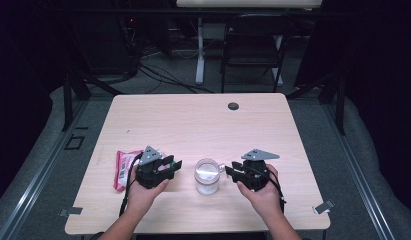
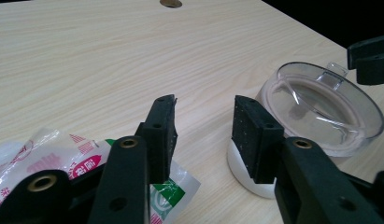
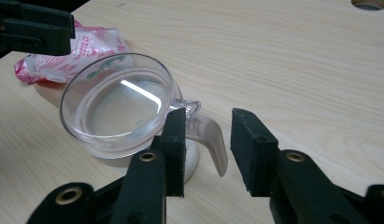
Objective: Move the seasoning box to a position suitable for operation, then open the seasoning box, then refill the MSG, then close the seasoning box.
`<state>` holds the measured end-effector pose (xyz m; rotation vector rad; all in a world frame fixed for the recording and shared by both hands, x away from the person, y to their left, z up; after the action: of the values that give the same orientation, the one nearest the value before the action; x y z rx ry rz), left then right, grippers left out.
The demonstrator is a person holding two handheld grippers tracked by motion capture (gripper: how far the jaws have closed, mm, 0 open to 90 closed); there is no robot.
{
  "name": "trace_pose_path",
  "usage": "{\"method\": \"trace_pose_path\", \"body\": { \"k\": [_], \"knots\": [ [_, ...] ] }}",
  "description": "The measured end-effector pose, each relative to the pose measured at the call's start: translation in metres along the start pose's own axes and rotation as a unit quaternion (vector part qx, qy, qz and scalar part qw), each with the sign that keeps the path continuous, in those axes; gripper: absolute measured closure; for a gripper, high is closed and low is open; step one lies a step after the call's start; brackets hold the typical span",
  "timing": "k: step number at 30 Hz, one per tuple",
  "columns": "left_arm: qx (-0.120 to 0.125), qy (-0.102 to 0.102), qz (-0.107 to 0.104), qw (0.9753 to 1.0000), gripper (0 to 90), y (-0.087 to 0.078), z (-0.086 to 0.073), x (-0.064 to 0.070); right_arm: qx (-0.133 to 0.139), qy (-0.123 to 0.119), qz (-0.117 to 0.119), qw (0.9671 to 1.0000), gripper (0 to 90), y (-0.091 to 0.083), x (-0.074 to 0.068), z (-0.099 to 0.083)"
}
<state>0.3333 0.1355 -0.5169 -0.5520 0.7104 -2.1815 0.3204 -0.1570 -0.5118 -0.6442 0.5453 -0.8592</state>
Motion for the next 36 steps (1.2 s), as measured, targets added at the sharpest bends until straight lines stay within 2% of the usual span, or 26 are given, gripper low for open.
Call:
{"method": "trace_pose_path", "body": {
  "k": [4,7,10,15,18,24,26,28,31,34,36],
  "knots": [
    [-0.003,0.003,-0.004,1.0,63.8,0.0,0.001,0.004,-0.004,0.006,0.008,0.9999,75.5,-0.001,-0.001,0.001],
    [-0.002,0.012,-0.008,0.9999,66.9,-0.003,0.003,0.009,-0.004,0.002,0.009,0.9999,76.4,-0.005,-0.005,0.005],
    [-0.001,0.015,-0.012,0.9998,68.7,-0.005,0.005,0.012,-0.004,0.005,0.023,0.9997,78.0,-0.007,-0.01,0.011],
    [-0.014,0.016,-0.025,0.9995,75.4,-0.002,0.007,0.017,-0.007,-0.004,0.017,0.9998,82.5,-0.006,-0.014,0.014],
    [-0.026,0.024,-0.028,0.999,78.8,-0.001,0.009,0.018,-0.001,-0.005,0.015,0.9999,82.7,-0.005,-0.014,0.016],
    [-0.033,0.015,-0.033,0.9988,81.0,0.003,0.013,0.019,-0.006,-0.004,0.02,0.9998,82.9,-0.005,-0.013,0.018],
    [-0.042,0.015,-0.039,0.9982,81.1,0.005,0.016,0.02,-0.001,-0.001,0.019,0.9998,83.5,-0.007,-0.013,0.02],
    [-0.041,0.013,-0.04,0.9983,81.1,0.006,0.021,0.022,-0.001,0.001,0.021,0.9998,84.7,-0.009,-0.011,0.022],
    [-0.033,0.019,-0.044,0.9983,81.2,0.008,0.029,0.027,-0.002,0.004,0.02,0.9998,85.0,-0.01,-0.009,0.026],
    [-0.035,0.025,-0.046,0.998,80.1,0.013,0.034,0.031,0.004,0.017,0.028,0.9995,85.0,-0.01,-0.007,0.03],
    [-0.034,0.028,-0.05,0.9978,79.4,0.016,0.036,0.031,-0.003,0.018,0.027,0.9995,85.0,-0.01,-0.006,0.033]
  ]
}}
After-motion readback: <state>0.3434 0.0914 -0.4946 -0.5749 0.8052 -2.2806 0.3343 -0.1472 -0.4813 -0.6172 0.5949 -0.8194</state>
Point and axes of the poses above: each handheld gripper's, and its own axes: y roughly forward along the jaws, z roughly out of its top, x roughly to its right, the point moved 2 cm from there along y, roughly forward along the jaws, and after that the axes turned 9 degrees about -x, right-handed, at the moved point
